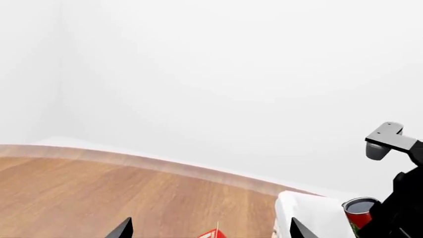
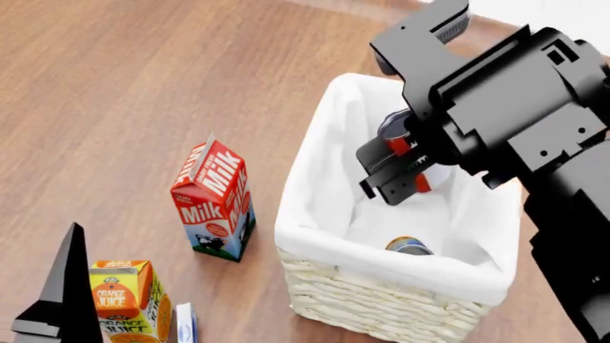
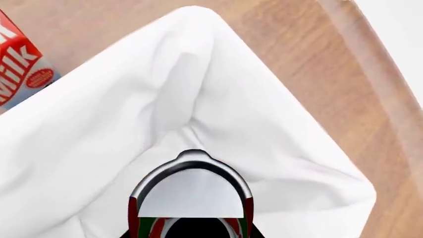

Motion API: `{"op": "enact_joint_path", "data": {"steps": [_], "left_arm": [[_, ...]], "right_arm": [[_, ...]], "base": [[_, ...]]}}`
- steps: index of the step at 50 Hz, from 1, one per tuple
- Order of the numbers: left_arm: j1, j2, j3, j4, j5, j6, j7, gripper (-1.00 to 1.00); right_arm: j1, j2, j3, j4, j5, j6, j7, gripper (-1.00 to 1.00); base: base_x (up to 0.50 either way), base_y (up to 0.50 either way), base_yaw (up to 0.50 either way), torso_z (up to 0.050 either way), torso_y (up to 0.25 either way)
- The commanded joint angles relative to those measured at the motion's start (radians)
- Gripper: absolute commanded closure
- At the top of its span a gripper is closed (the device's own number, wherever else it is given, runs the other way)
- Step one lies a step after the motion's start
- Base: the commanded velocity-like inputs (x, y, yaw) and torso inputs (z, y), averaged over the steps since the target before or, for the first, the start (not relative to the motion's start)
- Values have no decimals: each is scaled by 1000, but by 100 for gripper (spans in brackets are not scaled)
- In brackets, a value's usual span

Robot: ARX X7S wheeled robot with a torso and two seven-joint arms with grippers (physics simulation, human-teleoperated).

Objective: Pick up the alphabet soup and the tomato sauce, and put them in the basket.

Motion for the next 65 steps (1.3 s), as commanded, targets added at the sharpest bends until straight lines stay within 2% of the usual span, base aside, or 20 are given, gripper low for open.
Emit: {"op": "enact_joint_path", "data": {"steps": [1,14,32,38,50,65], "left_arm": [[-1,0,1,-4,-3,1,1,-100],[1,1,1,-11,-1,8,3,-100],[-3,3,4,-21,-2,10,7,-100],[0,-1,-1,-22,-4,14,6,-100],[0,-1,-1,-30,-3,18,8,-100],[1,1,1,-34,0,22,8,-100]], "right_arm": [[-19,-48,-23,87,-44,-46,-46,100],[-33,-89,-41,154,-68,-77,-79,100],[-52,-272,-101,490,-161,-213,-246,100],[-55,-286,-96,522,-177,-221,-256,100],[-68,-289,-40,527,-231,-214,-248,100],[-94,-287,137,529,-398,-203,-230,100]], "base": [[0,0,0,0,0],[0,0,0,0,1],[0,0,0,0,0],[0,0,0,0,0],[0,0,0,0,0],[0,0,0,0,1]]}}
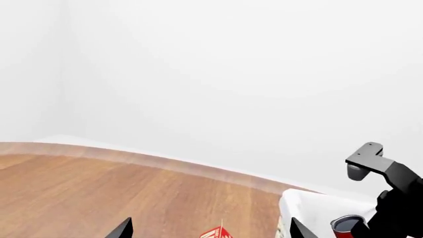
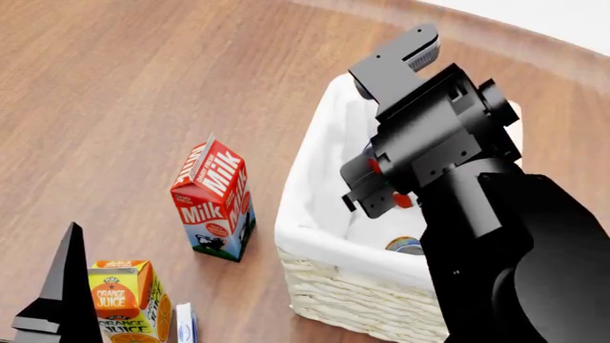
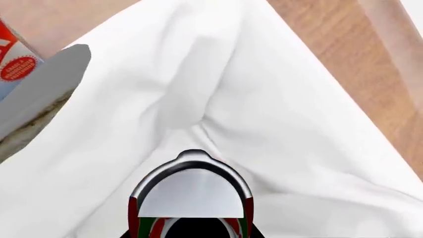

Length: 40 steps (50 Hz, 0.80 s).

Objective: Pick up the alphabet soup and the tomato sauce, and put them in the basket.

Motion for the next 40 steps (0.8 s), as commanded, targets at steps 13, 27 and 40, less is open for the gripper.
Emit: {"op": "enact_joint_path", "data": {"steps": [13,27,40], "left_arm": [[-1,-1,1,1,-3,0,-2,-100],[1,-4,-1,1,-4,6,-2,-100],[-3,-3,8,14,-1,-4,-7,-100]], "right_arm": [[-27,-8,223,6,-267,-3,-20,-100],[-31,-11,297,5,-356,-12,-46,-100],[-57,72,312,-225,-353,116,-31,-100]], "base": [[0,0,0,0,0],[0,0,0,0,0],[0,0,0,0,0]]}}
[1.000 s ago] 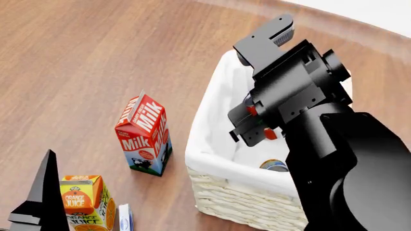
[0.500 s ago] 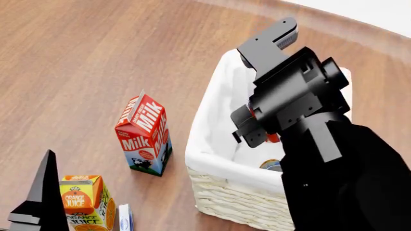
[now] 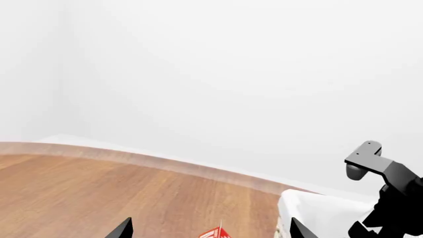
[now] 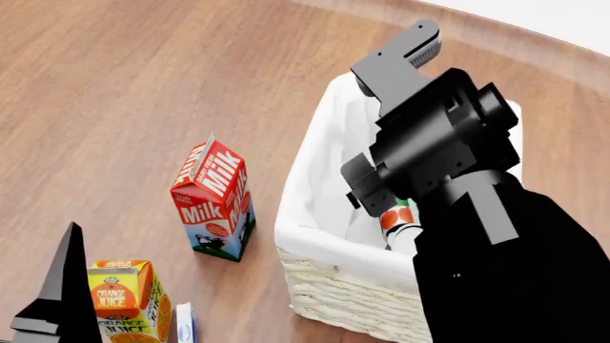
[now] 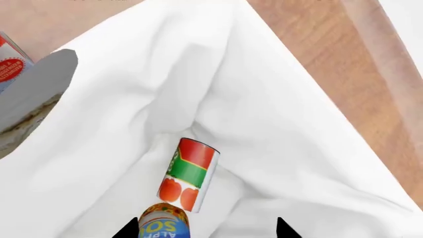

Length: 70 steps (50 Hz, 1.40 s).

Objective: Pick up the alphabet soup and the tomato sauce, and put them in the basket.

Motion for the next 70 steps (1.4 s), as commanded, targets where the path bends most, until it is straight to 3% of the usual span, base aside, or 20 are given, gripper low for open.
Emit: {"op": "enact_joint_path", "data": {"steps": [1,20,32,36,43,54,57,65,70], "left_arm": [[-4,0,6,11,2,-8,-5,-100],[-2,-16,6,71,-2,-25,-28,-100],[0,-33,-8,104,-11,-24,-42,-100],[4,-38,-12,113,-12,-22,-47,-100],[9,-35,-8,106,-3,-12,-41,-100],[8,-30,9,103,13,-19,-39,-100],[9,-31,9,105,12,-19,-41,-100],[15,-54,-12,141,-5,-22,-61,-100],[10,-62,-20,156,-13,-28,-71,-100]], "right_arm": [[-28,83,25,-232,-6,129,15,-100],[-91,313,111,-909,113,536,120,-100],[-129,422,204,-1188,225,716,228,-100],[-151,471,223,-1243,323,713,359,-100],[-290,566,403,-1434,475,712,587,-100],[-502,660,623,-1727,606,670,777,-100],[-557,713,600,-1825,533,525,789,-100],[-794,802,711,-1991,436,248,874,-100],[-888,821,788,-2074,417,166,941,-100]], "base": [[0,0,0,0,0],[0,0,0,0,0],[0,0,0,0,0],[0,0,0,0,0],[0,0,0,0,0],[0,0,0,0,0],[0,0,0,0,0],[0,0,0,0,0],[0,0,0,0,0]]}}
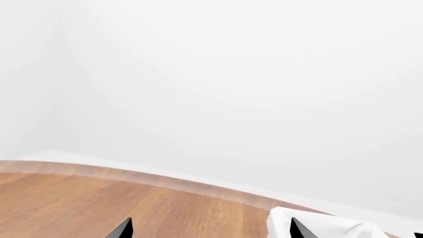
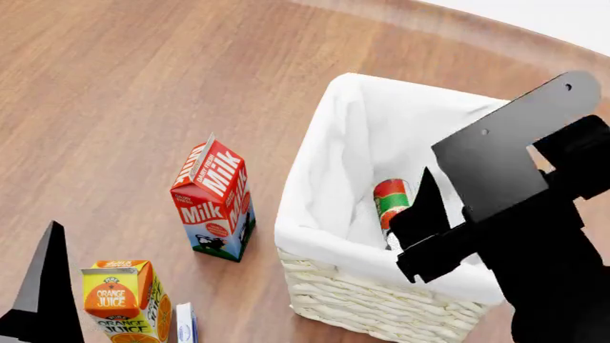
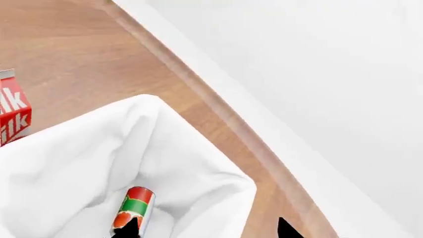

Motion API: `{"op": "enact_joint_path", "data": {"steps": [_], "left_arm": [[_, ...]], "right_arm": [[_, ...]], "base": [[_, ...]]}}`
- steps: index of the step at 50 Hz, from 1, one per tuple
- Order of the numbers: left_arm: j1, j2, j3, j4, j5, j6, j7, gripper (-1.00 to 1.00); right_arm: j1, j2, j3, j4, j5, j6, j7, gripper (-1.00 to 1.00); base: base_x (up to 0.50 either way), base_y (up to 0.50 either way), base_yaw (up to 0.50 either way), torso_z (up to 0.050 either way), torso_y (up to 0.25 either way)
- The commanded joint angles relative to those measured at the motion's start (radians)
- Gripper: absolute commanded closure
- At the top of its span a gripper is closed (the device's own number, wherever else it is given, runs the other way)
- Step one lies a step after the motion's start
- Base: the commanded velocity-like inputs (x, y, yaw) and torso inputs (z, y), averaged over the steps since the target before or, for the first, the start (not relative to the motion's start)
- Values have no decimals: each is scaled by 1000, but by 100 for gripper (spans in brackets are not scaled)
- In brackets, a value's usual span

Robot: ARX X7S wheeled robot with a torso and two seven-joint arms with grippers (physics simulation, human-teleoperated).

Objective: Pick up the alphabet soup and the tomato sauce, and put them in the basket.

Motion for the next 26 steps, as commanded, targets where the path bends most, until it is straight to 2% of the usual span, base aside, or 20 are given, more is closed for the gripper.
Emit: {"op": "enact_joint_path", "data": {"steps": [1,14,26], "left_arm": [[-1,-18,-14,32,-11,-7,-19,-100],[0,-36,-30,47,-21,-3,-30,-100],[-4,-38,-28,50,-17,-7,-34,-100]], "right_arm": [[-248,86,160,-227,-57,-252,144,-100],[-518,76,153,-315,-246,-511,246,-100],[-732,10,103,-255,-394,-763,305,-100]], "base": [[0,0,0,0,0],[0,0,0,0,0],[0,0,0,0,0]]}}
